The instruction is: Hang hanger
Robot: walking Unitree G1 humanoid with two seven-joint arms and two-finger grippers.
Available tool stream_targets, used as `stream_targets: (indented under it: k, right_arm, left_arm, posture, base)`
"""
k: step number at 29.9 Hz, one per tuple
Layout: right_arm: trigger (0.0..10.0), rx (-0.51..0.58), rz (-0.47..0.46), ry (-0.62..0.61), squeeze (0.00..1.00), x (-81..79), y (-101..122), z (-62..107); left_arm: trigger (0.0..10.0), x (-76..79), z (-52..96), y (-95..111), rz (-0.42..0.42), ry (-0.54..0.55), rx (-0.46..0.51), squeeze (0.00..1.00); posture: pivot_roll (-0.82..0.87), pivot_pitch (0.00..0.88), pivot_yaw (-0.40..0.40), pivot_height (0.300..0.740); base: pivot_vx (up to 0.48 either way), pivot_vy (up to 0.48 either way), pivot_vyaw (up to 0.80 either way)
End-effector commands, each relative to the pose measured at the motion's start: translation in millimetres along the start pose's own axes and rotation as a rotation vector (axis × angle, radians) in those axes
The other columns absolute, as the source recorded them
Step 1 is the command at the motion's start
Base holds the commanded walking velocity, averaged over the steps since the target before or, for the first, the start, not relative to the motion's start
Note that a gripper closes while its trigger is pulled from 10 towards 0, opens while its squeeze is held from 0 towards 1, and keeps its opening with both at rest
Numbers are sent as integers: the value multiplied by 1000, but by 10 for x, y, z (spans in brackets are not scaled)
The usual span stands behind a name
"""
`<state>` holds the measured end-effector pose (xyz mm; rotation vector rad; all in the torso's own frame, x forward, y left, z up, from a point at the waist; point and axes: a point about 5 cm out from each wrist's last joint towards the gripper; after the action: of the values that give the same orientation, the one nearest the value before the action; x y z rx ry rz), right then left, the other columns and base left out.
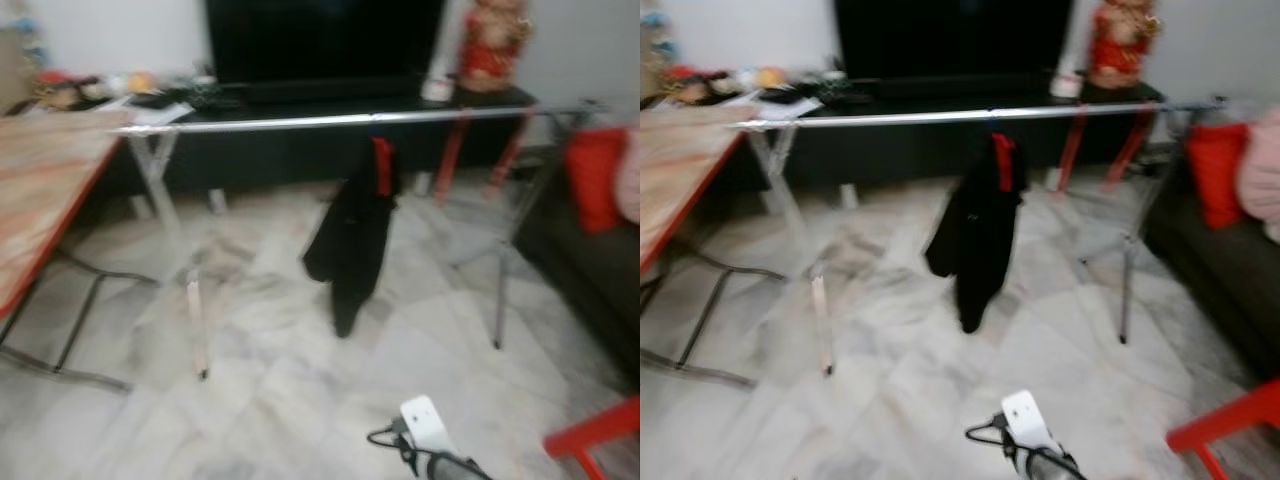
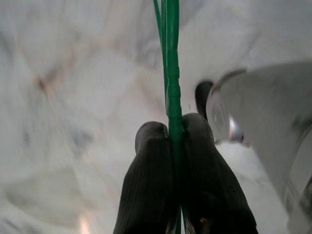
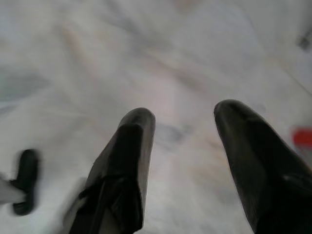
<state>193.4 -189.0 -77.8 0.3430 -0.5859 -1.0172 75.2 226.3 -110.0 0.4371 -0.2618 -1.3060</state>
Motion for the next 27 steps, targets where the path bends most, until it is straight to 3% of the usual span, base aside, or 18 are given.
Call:
stream_targets:
  k: [1, 15, 22, 27]
  right_arm:
    - [10000, 25, -10, 18, 0, -83, 107, -22]
    - [10000, 34, 11, 25, 0, -80, 118, -23]
    - [10000, 37, 33, 40, 0, -83, 130, -25]
    - [10000, 37, 39, 45, 0, -84, 132, -25]
  left_arm:
    - [10000, 81, 0, -20, 3, -30, 1, 0]
    - [10000, 143, -13, 13, 9, -33, 10, 0]
    - [10000, 32, 4, -11, 15, -21, 8, 0]
    - [10000, 9, 11, -25, 16, -18, 6, 0]
  posture:
    - [-119, 0, 11, 740]
    - [-113, 0, 7, 740]
    - [-114, 0, 5, 740]
    - [-114, 0, 5, 740]
  base:
    - [368, 0, -744]
    - [367, 0, -53]
    - [367, 0, 0]
    - [368, 0, 675]
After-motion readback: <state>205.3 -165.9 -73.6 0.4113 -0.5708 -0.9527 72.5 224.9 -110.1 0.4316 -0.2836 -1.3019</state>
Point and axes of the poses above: a point about 5 cm out from each wrist's last joint towards the gripper, its own z axis pointing back from the gripper into the wrist, its own y axis along the axis of the wrist's last joint, x = y × z, and after that the axes turned 9 degrees about z, right-handed
